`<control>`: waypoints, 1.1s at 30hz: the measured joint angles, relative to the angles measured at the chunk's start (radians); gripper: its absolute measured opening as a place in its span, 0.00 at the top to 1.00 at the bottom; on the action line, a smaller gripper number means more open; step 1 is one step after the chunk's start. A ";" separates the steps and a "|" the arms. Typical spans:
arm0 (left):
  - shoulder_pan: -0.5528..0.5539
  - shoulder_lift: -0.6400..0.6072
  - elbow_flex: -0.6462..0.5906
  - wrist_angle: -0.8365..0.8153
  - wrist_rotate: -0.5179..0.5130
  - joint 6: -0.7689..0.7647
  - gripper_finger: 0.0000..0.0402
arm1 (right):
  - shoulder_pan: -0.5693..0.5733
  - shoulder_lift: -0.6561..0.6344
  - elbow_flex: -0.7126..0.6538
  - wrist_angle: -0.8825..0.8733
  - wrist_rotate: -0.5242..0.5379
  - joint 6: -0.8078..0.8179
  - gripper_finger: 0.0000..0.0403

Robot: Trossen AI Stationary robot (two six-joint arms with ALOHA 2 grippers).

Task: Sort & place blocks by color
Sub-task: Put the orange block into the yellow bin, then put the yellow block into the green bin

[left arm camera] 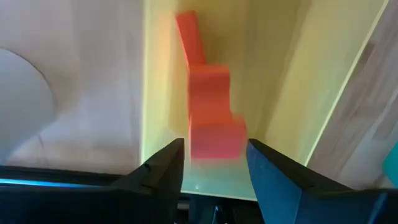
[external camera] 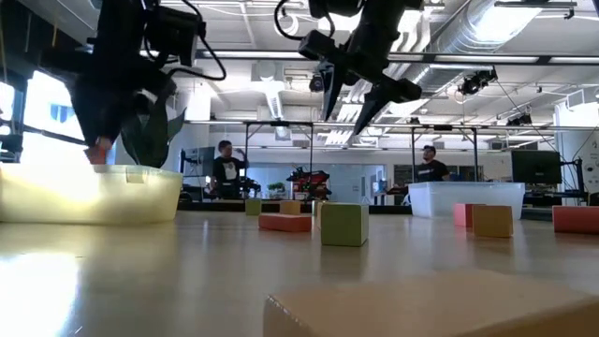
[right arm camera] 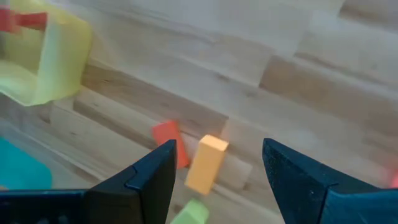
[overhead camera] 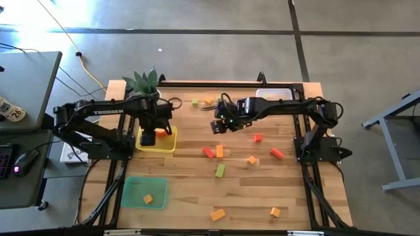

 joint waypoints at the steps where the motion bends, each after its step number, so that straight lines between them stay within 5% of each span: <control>1: -0.002 0.000 -0.011 0.000 0.000 0.000 0.59 | 0.011 0.004 0.000 0.006 0.004 0.016 0.44; 17: -0.040 0.000 -0.033 0.012 0.004 -0.035 0.59 | 0.131 0.091 0.000 0.030 0.092 0.208 0.44; 33: -0.040 0.000 0.075 -0.003 0.004 -0.086 0.60 | 0.152 0.255 0.000 0.104 0.007 0.215 0.44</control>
